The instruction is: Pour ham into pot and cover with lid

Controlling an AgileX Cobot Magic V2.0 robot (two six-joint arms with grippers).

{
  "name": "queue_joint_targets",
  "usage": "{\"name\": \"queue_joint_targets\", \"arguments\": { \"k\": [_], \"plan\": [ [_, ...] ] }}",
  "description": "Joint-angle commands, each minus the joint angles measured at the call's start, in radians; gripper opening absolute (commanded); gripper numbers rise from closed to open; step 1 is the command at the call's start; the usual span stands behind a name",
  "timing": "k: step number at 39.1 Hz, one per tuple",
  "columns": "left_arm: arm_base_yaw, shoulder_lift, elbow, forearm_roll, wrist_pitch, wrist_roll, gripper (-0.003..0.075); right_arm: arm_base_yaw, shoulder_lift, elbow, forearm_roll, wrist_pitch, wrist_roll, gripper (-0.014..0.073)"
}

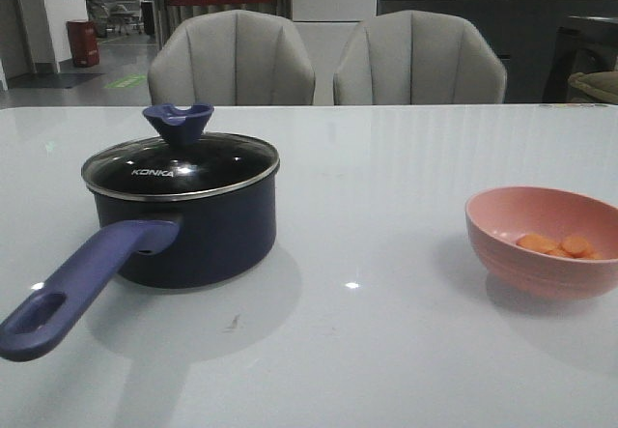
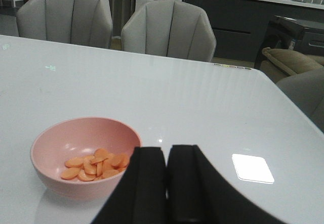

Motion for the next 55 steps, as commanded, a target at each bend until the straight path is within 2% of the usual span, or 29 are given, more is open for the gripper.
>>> {"name": "queue_joint_targets", "arguments": {
  "k": [1,33,40,45,50,55],
  "plan": [
    [-0.005,-0.018,0.021,-0.003,-0.078,-0.008,0.0133,-0.007,-0.020,-0.005,-0.013,-0.076,0.001,0.0143],
    [-0.005,-0.018,0.021,-0.003,-0.087,-0.008,0.0133,-0.007,-0.020,-0.005,-0.013,-0.076,0.001,0.0143],
    [-0.005,-0.018,0.021,-0.005,-0.241,-0.008,0.0133,-0.007,-0.020,-0.005,-0.013,-0.076,0.001,0.0143],
    [-0.005,-0.018,0.014,-0.131,-0.410,-0.008,0.0133,-0.007,-0.020,-0.005,-0.013,-0.076,0.001,0.0143],
    [-0.005,-0.016,-0.046,-0.150,-0.355,-0.008,0.0133,-0.007,-0.020,-0.005,-0.013,-0.076,0.001,0.0143],
    [-0.005,0.021,-0.138,-0.139,-0.192,-0.008,0.0133,-0.007,-0.020,-0.005,-0.013,-0.076,0.001,0.0143]
  ]
}}
